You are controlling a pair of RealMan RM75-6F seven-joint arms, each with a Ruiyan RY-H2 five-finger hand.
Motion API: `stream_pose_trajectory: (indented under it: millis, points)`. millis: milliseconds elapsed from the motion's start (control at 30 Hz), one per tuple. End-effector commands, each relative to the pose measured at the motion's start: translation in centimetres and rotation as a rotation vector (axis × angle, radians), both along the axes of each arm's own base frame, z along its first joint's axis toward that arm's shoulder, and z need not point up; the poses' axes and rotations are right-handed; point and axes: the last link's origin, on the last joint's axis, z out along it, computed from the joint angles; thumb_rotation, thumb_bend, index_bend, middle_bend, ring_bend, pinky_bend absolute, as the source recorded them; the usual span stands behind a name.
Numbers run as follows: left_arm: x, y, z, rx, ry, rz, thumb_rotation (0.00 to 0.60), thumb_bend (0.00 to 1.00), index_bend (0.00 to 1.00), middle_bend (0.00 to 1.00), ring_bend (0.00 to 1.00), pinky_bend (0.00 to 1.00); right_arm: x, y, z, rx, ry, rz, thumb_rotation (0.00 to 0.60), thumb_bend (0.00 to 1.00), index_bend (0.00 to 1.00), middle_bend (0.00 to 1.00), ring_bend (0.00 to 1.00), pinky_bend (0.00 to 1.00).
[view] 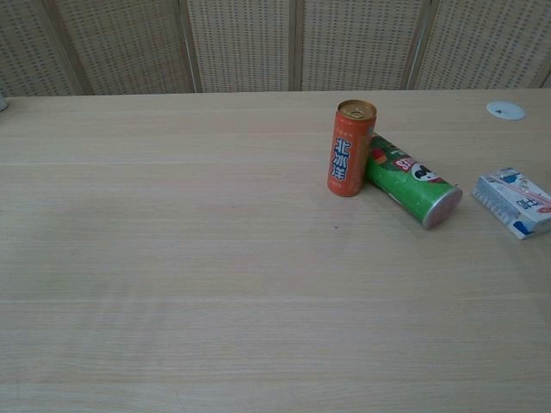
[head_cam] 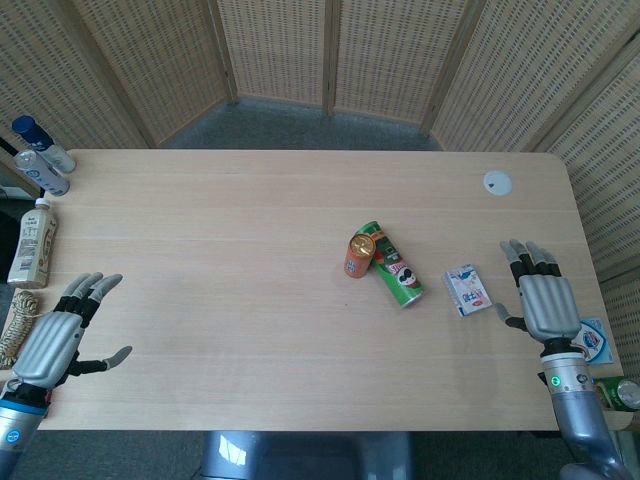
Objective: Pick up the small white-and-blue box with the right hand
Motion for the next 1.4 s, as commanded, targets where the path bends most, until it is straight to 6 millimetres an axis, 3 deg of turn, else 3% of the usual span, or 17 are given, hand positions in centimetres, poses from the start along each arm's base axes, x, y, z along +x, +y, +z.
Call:
stream_pose_trajectory:
  millis: [33,467,900,1100,1400]
  points:
    - [0.0,0.1,-0.1,-0.005,0.0,0.002,0.565,0.27,0.07,0.14,0.0,0.0,0.1,0.0,0.0,-0.001,-0.003,0.003,0.6,0.27,0.0,0.0,0.0,0.0]
    - [-0.2,-0.1,-0.3,-0.017,-0.019,-0.008,0.565,0.27,0.07,0.14,0.0,0.0,0.8,-0.7,-1.3,0.022,-0.035,-0.005,0.591,0.27,0.0,0.0,0.0,0.0]
    - [-1.2,0.4,-0.6,-0.03,-0.043,-0.019,0.565,0.27,0.07,0.14,0.0,0.0,1.6,-2.1,-7.1,0.179,-0.039,-0.163,0.598,0.26,0.0,0.0,0.0,0.0]
    - [-1.2,0.5,-0.5,-0.027,-0.041,-0.022,0.566,0.27,0.07,0.14,0.0,0.0,1.7,-2.8,-8.6,0.19,0.002,-0.184,0.6,0.27,0.0,0.0,0.0,0.0]
    - [-0.1,0.9,0.2,-0.016,-0.028,-0.059,0.564,0.27,0.07,0.13,0.0,0.0,0.6,-4.2,-9.9,0.202,-0.012,-0.238,0.6,0.18,0.0,0.0,0.0,0.0]
